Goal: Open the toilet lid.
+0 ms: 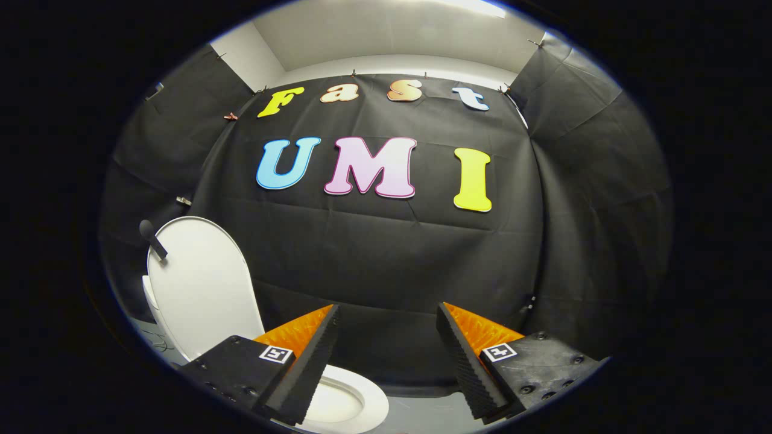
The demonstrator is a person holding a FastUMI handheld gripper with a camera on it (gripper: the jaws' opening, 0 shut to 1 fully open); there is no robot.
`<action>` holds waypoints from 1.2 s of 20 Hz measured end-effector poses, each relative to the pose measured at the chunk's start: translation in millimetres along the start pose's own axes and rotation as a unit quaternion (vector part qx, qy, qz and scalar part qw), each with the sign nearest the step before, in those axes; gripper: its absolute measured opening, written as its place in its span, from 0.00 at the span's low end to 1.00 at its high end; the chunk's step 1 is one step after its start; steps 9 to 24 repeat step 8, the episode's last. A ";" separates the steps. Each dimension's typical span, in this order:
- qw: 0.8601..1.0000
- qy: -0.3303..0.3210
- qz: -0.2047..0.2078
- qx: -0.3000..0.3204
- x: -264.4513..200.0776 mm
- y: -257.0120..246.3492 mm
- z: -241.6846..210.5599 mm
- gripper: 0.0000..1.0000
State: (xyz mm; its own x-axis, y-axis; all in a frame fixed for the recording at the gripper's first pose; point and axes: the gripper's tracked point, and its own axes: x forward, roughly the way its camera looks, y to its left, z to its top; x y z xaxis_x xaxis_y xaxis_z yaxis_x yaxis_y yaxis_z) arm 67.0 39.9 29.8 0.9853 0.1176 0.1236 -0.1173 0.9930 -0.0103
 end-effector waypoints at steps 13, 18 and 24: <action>1.000 0.005 0.003 -0.004 -1.1 2.1 -1.6 0.98; 1.000 0.005 0.003 -0.004 -1.1 2.1 -1.6 0.98; 1.000 0.005 0.003 -0.004 -1.1 2.1 -1.6 0.98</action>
